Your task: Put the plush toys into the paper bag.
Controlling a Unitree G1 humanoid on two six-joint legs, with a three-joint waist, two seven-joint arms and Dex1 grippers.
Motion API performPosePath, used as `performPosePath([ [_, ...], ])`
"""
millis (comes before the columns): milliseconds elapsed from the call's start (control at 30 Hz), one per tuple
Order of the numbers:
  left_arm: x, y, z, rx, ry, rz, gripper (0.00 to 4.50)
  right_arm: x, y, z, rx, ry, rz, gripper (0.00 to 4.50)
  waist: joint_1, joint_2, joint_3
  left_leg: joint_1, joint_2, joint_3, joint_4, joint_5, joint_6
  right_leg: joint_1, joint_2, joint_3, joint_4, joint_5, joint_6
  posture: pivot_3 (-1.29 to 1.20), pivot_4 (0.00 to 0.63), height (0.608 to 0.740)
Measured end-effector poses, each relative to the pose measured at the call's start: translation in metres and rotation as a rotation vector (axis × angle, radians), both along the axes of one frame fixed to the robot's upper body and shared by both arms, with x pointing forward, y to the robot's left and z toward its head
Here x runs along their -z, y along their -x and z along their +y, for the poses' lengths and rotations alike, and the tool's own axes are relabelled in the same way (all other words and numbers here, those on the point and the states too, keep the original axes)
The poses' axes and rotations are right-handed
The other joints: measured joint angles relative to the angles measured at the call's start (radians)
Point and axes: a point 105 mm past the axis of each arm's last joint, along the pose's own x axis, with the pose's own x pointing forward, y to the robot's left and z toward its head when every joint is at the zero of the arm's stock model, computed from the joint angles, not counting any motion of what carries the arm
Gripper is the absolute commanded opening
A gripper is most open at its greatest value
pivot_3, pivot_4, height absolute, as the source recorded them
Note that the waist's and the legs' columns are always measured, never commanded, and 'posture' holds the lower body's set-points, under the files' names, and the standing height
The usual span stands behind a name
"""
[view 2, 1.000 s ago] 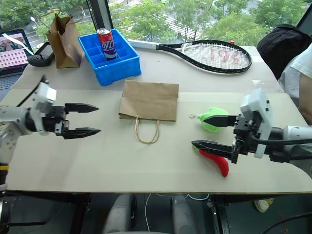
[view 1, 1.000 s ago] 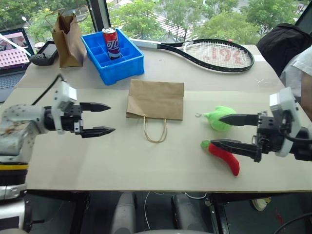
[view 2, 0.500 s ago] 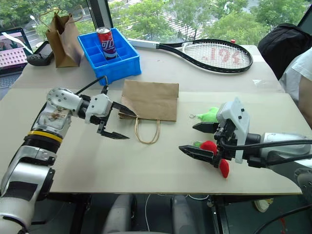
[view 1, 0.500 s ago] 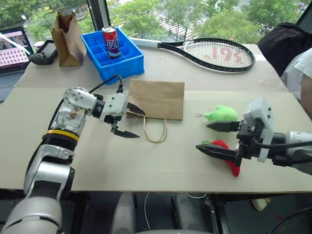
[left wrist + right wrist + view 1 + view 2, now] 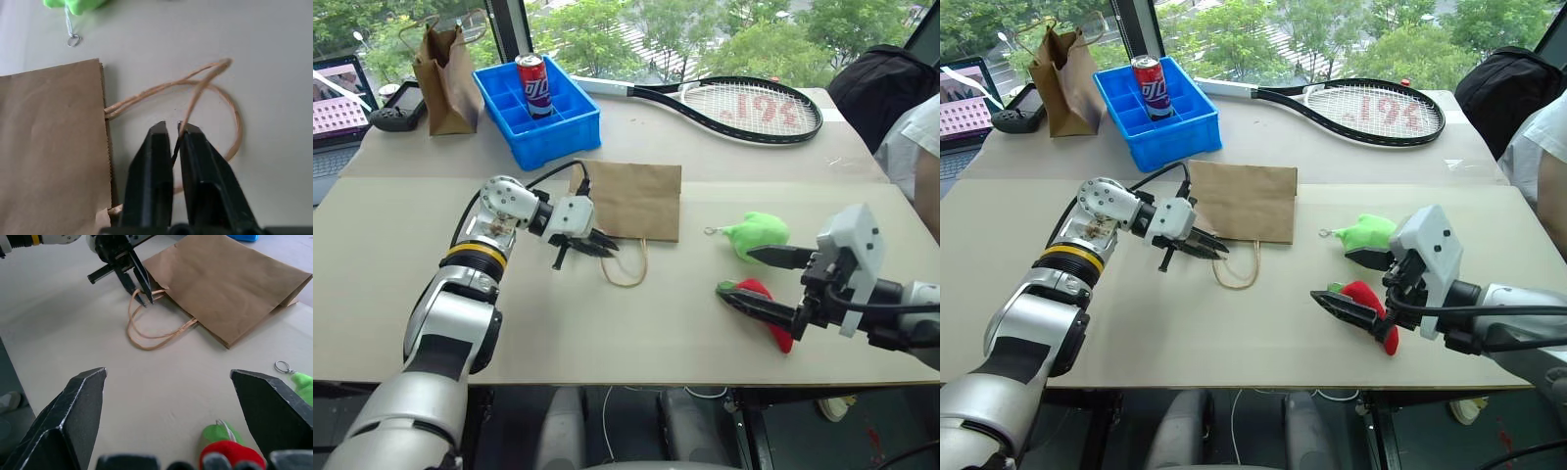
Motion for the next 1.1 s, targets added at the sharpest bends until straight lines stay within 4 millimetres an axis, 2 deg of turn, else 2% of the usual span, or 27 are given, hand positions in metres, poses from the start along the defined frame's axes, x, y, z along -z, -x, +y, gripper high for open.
performPosePath([
  [133, -0.03, 0.002, -0.005, -0.037, 0.131, 0.16, 0.07, 0.01, 0.003, 0.011, -0.023, -0.026, 0.029, 4.5, -0.004, 0.0, 0.0, 0.0, 0.0, -0.001, 0.0, 0.0, 0.0, 0.0, 0.0, -0.001, 0.0, 0.0, 0.0, 0.0, 0.15, 0.656],
  [300, -0.064, 0.021, -0.005, -0.069, 0.204, 0.338, 0.0, 0.022, -0.003, 0.026, -0.021, -0.053, 0.039, 3.16, -0.008, 0.0, 0.0, 0.003, 0.001, -0.002, -0.001, 0.0, 0.0, 0.003, 0.001, -0.002, 0.0, 0.0, 0.0, 0.0, 0.15, 0.656],
  [333, -0.068, 0.028, -0.009, -0.07, 0.215, 0.383, 0.0, 0.027, -0.006, 0.029, -0.012, -0.06, 0.037, 2.7, -0.008, 0.001, 0.0, 0.003, 0.0, -0.002, -0.001, 0.0, 0.0, 0.003, 0.001, -0.002, 0.0, 0.0, 0.0, 0.0, 0.15, 0.656],
  [467, -0.077, 0.041, -0.017, -0.122, 0.271, 0.504, 0.0, 0.034, -0.022, 0.041, 0.039, -0.076, -0.003, 1.34, -0.003, 0.001, 0.0, 0.005, 0.0, -0.003, -0.001, 0.001, 0.001, 0.005, 0.001, -0.003, 0.0, 0.0, 0.0, 0.0, 0.15, 0.656],
  [600, -0.078, 0.045, -0.021, -0.164, 0.3, 0.56, 0.0, 0.033, -0.036, 0.058, 0.062, -0.139, -0.036, 0.04, -0.003, 0.001, 0.0, 0.006, 0.0, -0.003, -0.001, 0.001, 0.001, 0.007, 0.001, -0.003, 0.0, 0.0, 0.0, 0.0, 0.15, 0.656],
  [667, -0.075, 0.042, -0.024, -0.213, 0.318, 0.61, 0.0, 0.034, -0.047, 0.071, 0.068, -0.179, -0.047, 0.04, -0.003, 0.001, 0.0, 0.007, 0.0, -0.003, -0.001, 0.001, 0.001, 0.007, 0.001, -0.003, 0.001, 0.0, 0.0, 0.0, 0.15, 0.656],
  [733, -0.076, 0.042, -0.026, -0.235, 0.349, 0.655, 0.0, 0.043, -0.054, 0.081, 0.07, -0.181, -0.028, 0.04, -0.002, 0.001, 0.0, 0.007, 0.0, -0.003, -0.001, 0.001, 0.001, 0.007, 0.001, -0.003, 0.001, 0.0, 0.0, 0.0, 0.15, 0.656],
  [833, -0.08, 0.041, -0.026, -0.25, 0.382, 0.698, 0.0, 0.051, -0.065, 0.089, 0.073, -0.154, -0.012, 0.04, -0.002, 0.001, 0.001, 0.006, 0.0, -0.003, 0.0, 0.001, 0.001, 0.006, 0.001, -0.003, 0.001, 0.0, -0.001, 0.0, 0.15, 0.656],
  [933, -0.089, 0.037, -0.028, -0.266, 0.44, 0.783, 0.0, 0.041, -0.092, 0.095, 0.076, -0.114, -0.074, 0.04, -0.001, 0.001, 0.001, 0.007, 0.0, -0.003, 0.0, 0.001, 0.002, 0.006, 0.001, -0.004, 0.003, 0.0, -0.001, 0.0, 0.15, 0.656],
  [1000, -0.098, 0.035, -0.029, -0.269, 0.48, 0.817, 0.0, 0.041, -0.102, 0.1, 0.075, -0.097, -0.094, 0.04, -0.002, 0.001, 0.001, 0.007, 0.0, -0.003, 0.0, 0.001, 0.002, 0.006, 0.001, -0.004, 0.003, 0.0, -0.001, 0.0, 0.15, 0.656],
  [1100, -0.111, 0.028, -0.028, -0.297, 0.559, 0.88, 0.0, 0.067, -0.11, 0.104, 0.075, -0.018, -0.065, 0.04, -0.001, 0.001, 0.001, 0.007, 0.0, -0.003, -0.001, 0.001, 0.002, 0.006, 0.001, -0.004, 0.002, 0.0, -0.001, 0.0, 0.15, 0.656],
])
